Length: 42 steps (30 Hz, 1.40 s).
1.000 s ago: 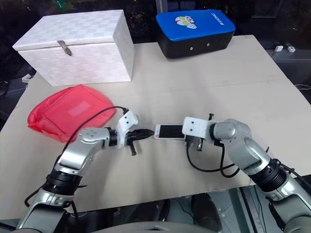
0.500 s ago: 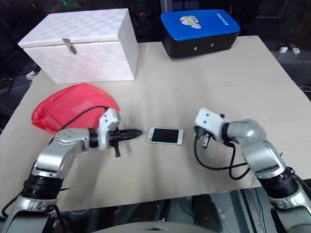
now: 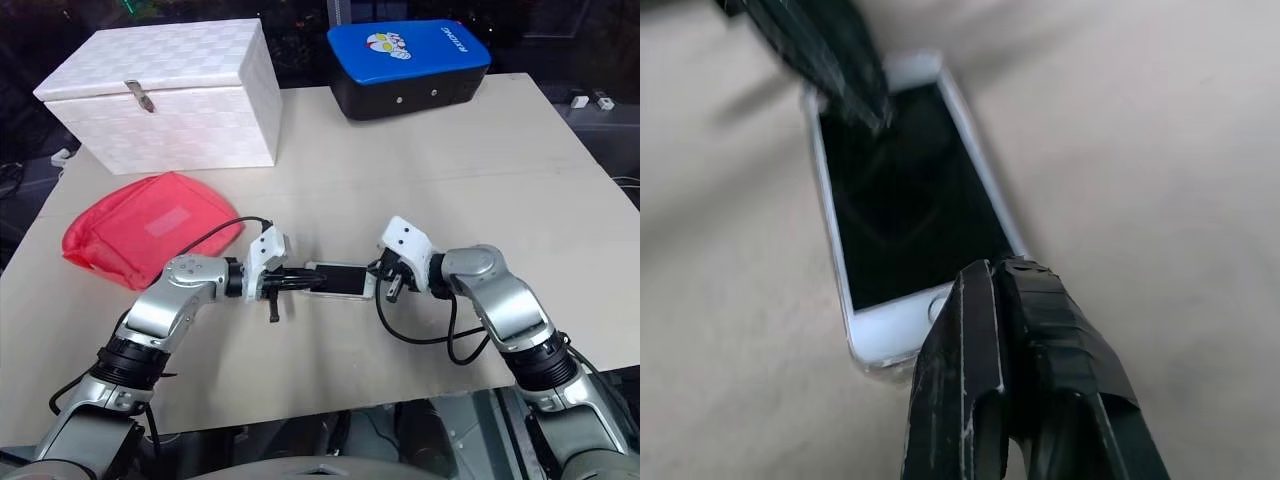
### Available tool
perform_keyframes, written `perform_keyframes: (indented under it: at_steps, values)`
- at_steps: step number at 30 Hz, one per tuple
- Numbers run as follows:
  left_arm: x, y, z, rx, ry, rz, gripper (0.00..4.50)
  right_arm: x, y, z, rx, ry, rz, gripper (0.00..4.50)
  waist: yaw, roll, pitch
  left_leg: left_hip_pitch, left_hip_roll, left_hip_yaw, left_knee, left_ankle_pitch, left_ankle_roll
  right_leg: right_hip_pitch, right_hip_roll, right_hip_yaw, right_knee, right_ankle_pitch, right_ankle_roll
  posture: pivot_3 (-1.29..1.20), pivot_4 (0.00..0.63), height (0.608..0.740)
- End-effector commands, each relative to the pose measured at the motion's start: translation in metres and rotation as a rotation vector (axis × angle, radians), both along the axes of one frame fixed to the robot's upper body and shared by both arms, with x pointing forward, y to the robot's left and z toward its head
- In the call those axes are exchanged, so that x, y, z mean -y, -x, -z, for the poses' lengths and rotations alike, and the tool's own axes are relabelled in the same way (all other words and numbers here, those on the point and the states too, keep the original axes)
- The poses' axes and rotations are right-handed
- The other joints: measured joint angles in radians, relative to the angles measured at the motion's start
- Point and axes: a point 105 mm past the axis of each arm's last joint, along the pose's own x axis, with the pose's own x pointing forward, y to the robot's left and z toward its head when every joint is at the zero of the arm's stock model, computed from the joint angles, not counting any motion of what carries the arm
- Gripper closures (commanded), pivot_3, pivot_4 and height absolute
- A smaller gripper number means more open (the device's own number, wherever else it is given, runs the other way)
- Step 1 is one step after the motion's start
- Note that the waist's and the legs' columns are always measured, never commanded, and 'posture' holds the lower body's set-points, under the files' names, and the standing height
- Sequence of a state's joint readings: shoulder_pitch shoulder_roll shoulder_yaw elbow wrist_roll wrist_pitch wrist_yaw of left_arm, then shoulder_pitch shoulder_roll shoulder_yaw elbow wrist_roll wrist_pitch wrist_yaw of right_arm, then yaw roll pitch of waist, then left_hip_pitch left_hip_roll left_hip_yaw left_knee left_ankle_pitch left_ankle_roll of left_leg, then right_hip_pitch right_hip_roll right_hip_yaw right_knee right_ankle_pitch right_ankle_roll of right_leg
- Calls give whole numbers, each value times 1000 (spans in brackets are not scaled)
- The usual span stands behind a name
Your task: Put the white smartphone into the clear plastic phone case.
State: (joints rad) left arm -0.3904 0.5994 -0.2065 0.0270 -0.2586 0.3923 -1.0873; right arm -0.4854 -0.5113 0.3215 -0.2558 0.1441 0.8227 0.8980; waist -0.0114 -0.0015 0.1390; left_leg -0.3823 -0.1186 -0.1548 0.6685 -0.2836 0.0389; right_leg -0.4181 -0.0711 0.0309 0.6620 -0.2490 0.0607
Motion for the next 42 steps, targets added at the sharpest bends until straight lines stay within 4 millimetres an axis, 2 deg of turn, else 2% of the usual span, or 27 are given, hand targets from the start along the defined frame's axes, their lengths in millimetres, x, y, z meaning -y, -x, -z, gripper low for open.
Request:
perform_keyframes:
  at_steps: [1, 6, 9, 15, 17, 19, 20, 23, 26, 28, 30, 32, 36, 42]
  values:
    - [1, 3, 12, -16, -36, -3, 4445, 2, 1, 11, -52, 77, -50, 4500, -1, 0, 0, 0, 0, 0, 0, 0, 0, 0, 0, 0, 0, 0, 0, 0, 150, 740]
    - [3, 5, 14, -11, -27, -22, 4445, 9, -1, 28, -120, 175, -80, 4500, 0, 0, -2, 3, 0, -1, 0, 0, 0, 4, 0, -1, 0, 0, 0, 0, 150, 740]
    - [4, 7, 15, -10, -21, -37, 4445, 12, 4, 38, -190, 225, -123, 4500, 0, 0, -4, 5, 0, -1, 0, 0, 0, 5, 0, -1, 0, 0, 0, 0, 150, 740]
    - [8, 10, 18, -14, -11, -52, 4445, 21, 7, 79, -286, 374, -181, 4500, 0, -3, -19, 6, 0, -1, 0, 0, 0, 6, 0, -1, 0, 0, 0, 0, 150, 740]
    - [7, 10, 18, -19, -12, -63, 4445, 20, 8, 86, -306, 377, -180, 4500, 0, -5, -29, 7, 0, -1, -1, 0, 0, 6, 0, -1, 0, 0, 0, 0, 150, 740]
    - [6, 9, 19, -21, -17, -68, 4445, 22, 7, 88, -313, 379, -170, 4500, 1, -4, -29, 16, 0, -1, -3, -1, 0, 15, 0, -1, -2, 0, 0, 0, 150, 740]
    - [6, 9, 20, -20, -18, -69, 4445, 22, 4, 87, -303, 361, -158, 4500, 1, -4, -30, 23, 0, -1, -5, -3, 5, 22, 0, -1, -4, -1, 0, 0, 150, 740]
    - [7, 8, 19, -17, -19, -67, 4445, 18, -4, 68, -208, 270, -139, 4500, 1, -4, -31, 27, 0, -1, -6, -4, 6, 26, 0, -1, -4, -1, 0, 0, 150, 740]
    - [8, 6, 19, -15, -19, -66, 4445, 3, -10, 21, -65, 46, -141, 4500, 5, -3, -29, 27, 0, -2, -7, -4, 6, 25, 0, -2, -4, -1, 0, 0, 150, 740]
    - [8, 4, 19, -14, -20, -67, 4445, -2, -6, -11, -16, -87, -144, 4500, 3, -1, -27, 24, 0, -2, -7, -4, 5, 22, 0, -1, -4, -1, 0, 0, 150, 740]
    - [8, 4, 19, -15, -21, -65, 4445, -2, -1, -26, 19, -130, -155, 4500, 1, 1, -23, 18, 0, -2, -6, -1, 1, 17, 0, 0, -3, 0, 0, 0, 150, 740]
    - [9, 3, 19, -14, -22, -63, 4445, -3, 7, -28, 13, -127, -174, 4500, -1, 1, -22, 14, 0, -1, -6, -1, 1, 12, 0, 1, -2, 0, 0, 0, 150, 740]
    - [11, 1, 18, -11, -21, -57, 4445, -6, 17, -18, -11, -62, -207, 4500, 1, 1, -22, 11, 0, -1, -7, -1, 1, 9, 0, 1, -3, 0, 0, 0, 150, 740]
    - [12, 1, 17, -7, -21, -53, 4445, -1, 14, 21, -43, 157, -239, 4500, 0, 1, -21, 11, 0, 0, -7, -1, 1, 9, 0, 1, -3, 0, 0, 0, 150, 740]
